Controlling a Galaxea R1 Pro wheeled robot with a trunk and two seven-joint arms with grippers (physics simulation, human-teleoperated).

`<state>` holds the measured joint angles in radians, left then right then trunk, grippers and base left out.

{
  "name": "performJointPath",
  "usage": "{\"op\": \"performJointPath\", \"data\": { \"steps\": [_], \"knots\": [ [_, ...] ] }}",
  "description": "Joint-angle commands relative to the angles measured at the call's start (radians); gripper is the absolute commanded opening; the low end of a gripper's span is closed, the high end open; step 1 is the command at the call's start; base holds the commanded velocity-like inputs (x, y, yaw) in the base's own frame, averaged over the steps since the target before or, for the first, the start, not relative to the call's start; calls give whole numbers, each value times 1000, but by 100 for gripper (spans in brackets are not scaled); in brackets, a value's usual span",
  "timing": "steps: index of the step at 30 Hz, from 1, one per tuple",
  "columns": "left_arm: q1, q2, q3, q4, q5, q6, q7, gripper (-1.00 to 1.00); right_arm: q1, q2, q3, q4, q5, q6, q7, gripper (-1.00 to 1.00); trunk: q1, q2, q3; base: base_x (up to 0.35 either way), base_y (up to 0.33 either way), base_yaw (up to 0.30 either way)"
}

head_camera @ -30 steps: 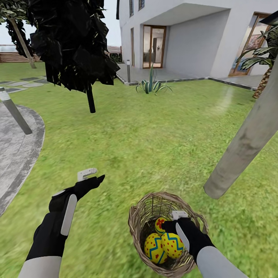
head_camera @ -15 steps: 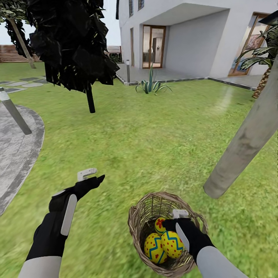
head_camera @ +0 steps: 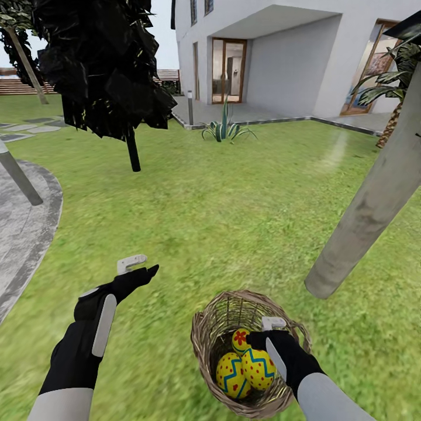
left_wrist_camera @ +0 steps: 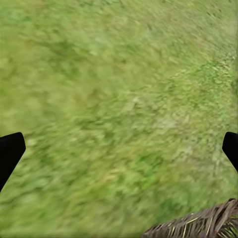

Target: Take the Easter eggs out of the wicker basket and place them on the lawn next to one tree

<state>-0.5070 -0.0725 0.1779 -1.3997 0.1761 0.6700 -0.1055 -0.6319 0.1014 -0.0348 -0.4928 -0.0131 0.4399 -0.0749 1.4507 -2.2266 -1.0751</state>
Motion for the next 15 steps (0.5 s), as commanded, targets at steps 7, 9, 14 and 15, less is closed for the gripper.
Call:
{"op": "performJointPath", "data": {
  "steps": [7,9,14,15],
  "knots": [
    [-1,-1,3,-1,2,6,-5,100,0,2,-4,0,-2,5,-3,100,0,0,-7,0,0,0],
    [-1,-1,3,-1,2,6,-5,100,0,1,-3,0,-2,5,-3,100,0,0,-10,0,0,0],
    [-1,-1,3,-1,2,5,-5,100,0,1,-4,0,-2,5,-3,100,0,0,-18,0,0,0],
    [-1,-1,3,-1,2,6,-5,100,0,1,-4,0,-2,5,-3,100,0,0,-20,0,0,0]
  ]
}}
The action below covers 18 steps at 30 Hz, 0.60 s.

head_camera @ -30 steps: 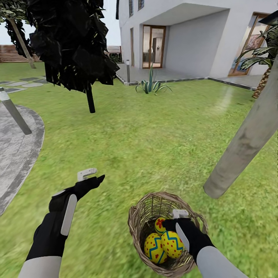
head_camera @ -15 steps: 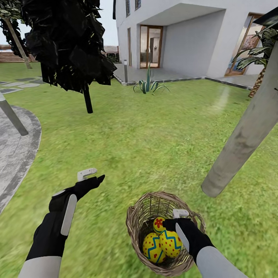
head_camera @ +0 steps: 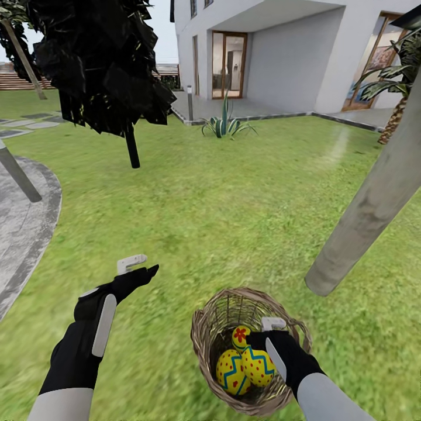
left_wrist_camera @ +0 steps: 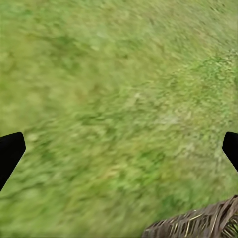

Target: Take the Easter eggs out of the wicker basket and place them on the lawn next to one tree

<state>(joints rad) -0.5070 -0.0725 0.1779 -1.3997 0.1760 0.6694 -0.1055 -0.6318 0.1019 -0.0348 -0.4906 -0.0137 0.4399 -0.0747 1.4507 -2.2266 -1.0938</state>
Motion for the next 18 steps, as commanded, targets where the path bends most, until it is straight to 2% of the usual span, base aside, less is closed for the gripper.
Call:
{"op": "performJointPath", "data": {
  "steps": [1,18],
  "knots": [
    [-1,-1,3,-1,2,6,-5,100,0,1,-4,-2,-2,5,-3,100,0,0,-2,0,0,0],
    [-1,-1,3,-1,2,6,-5,100,0,1,-4,-2,-2,5,-4,100,0,0,-29,0,0,0]
  ]
}}
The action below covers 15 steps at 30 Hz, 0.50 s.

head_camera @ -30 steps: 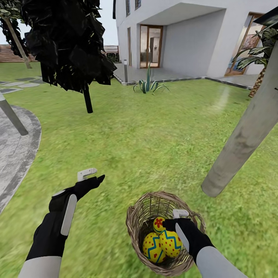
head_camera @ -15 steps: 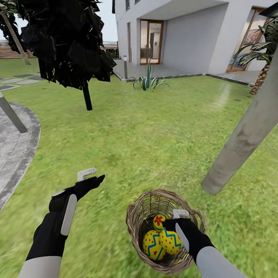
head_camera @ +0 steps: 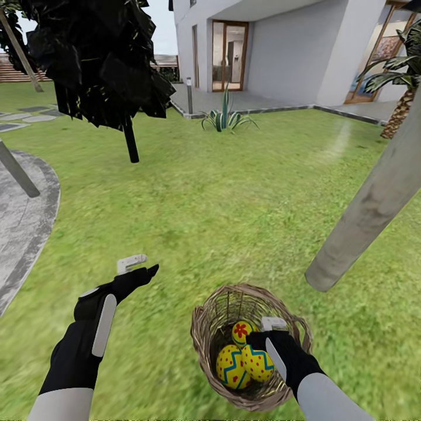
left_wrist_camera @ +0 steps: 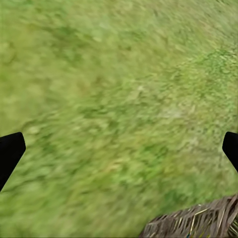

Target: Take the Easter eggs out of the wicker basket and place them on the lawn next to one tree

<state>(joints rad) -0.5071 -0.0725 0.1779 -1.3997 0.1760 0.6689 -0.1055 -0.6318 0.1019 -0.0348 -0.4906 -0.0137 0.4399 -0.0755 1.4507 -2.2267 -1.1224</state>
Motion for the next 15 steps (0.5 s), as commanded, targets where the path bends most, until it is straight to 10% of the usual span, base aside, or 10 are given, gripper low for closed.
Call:
{"op": "performJointPath", "data": {
  "steps": [1,15],
  "knots": [
    [-1,-1,3,-1,2,6,-5,100,0,1,-4,-2,-2,5,-3,100,0,0,-2,0,0,0],
    [-1,-1,3,-1,2,6,-5,100,0,2,-3,-5,-41,3,-2,100,0,0,-25,0,0,0]
  ]
}}
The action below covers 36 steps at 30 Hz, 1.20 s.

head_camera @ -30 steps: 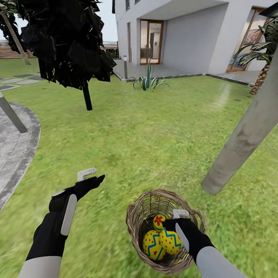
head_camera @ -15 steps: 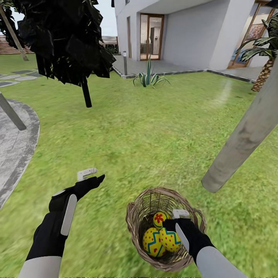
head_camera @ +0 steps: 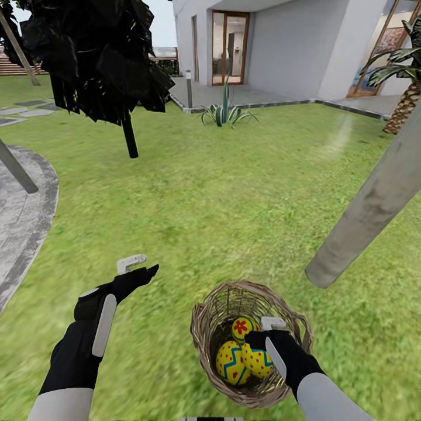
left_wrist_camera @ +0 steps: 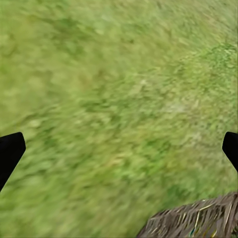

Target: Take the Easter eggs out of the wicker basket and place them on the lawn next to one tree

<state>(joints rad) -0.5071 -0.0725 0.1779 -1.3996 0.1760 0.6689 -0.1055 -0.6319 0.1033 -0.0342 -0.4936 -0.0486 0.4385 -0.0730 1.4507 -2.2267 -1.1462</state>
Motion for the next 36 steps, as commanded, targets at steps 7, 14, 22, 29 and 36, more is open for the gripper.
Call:
{"op": "performJointPath", "data": {
  "steps": [7,14,22,29,36],
  "knots": [
    [-1,-2,3,-1,2,6,-6,100,0,0,-3,-3,-52,-3,-5,100,0,0,-12,0,0,0],
    [-1,-1,3,1,2,6,-6,100,0,0,-3,-2,-55,-42,-8,100,0,0,-23,0,0,0],
    [-1,-4,3,1,3,6,-6,100,0,1,-3,-3,-55,-48,-45,100,0,0,-36,0,0,0],
    [-1,-4,3,1,3,6,-6,100,0,1,-3,-3,-56,-49,-87,100,0,0,-47,0,0,0],
    [-1,-4,3,1,4,6,-6,100,0,5,-1,-3,-54,-49,-95,100,0,0,-58,0,0,0]
  ]
}}
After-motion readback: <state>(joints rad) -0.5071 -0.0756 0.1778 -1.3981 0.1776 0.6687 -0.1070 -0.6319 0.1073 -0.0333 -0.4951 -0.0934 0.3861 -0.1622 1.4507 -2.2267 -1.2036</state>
